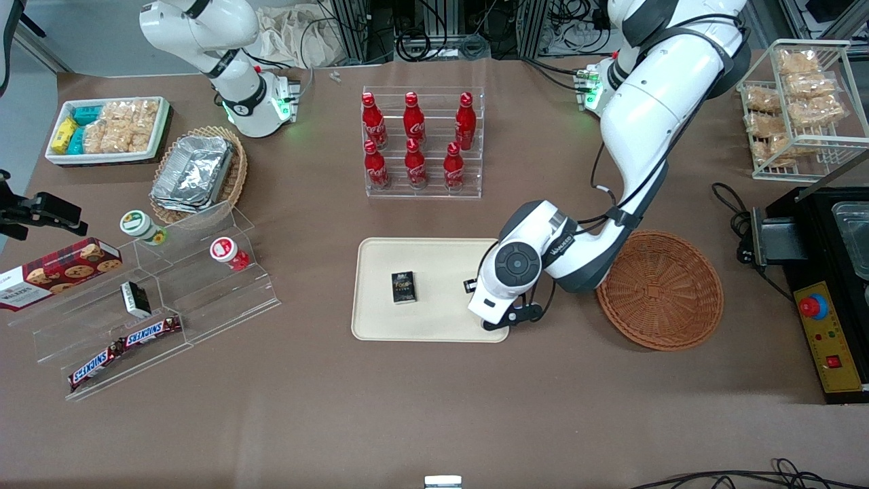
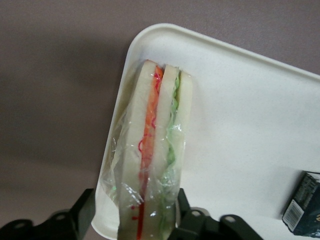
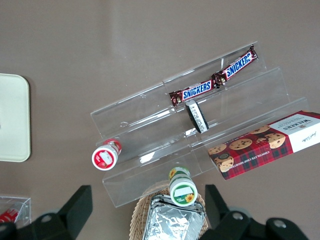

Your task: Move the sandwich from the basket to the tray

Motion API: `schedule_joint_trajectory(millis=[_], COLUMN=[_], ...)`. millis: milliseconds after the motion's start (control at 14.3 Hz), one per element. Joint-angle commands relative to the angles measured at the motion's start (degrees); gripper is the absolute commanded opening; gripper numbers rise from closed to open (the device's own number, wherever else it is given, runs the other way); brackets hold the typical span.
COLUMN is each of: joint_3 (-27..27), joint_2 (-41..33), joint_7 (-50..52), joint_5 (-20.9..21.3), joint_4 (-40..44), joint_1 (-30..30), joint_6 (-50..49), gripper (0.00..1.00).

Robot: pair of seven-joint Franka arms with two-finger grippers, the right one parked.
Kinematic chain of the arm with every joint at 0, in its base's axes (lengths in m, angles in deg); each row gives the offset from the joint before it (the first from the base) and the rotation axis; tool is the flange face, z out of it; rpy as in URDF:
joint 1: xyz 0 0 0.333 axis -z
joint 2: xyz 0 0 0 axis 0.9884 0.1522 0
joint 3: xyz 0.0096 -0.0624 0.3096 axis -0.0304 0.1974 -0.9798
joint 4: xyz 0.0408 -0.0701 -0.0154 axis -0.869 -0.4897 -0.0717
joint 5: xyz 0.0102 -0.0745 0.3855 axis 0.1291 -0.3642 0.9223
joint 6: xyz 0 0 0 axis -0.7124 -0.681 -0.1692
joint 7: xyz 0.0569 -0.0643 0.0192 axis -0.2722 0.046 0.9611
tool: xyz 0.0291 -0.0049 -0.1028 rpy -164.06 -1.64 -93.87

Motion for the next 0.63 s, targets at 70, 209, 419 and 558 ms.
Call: schedule_joint_trajectory(millis=[70, 209, 419, 558], joint_3=[0.0, -0.2, -2.2, -9.8], joint_2=[-4.3, -8.5, -18.6, -27.4], joint_7=[0.3, 0.2, -11.2, -22.2], joint_5=[1.5, 1.0, -2.9, -9.8], joint_4=[1.8, 1.2, -5.9, -12.3], joint_1=[-0.2, -0.8, -4.6, -4.4], joint_6=[-8.4, -10.6, -12.1, -12.4], gripper=[1.00, 1.00, 1.00, 1.00])
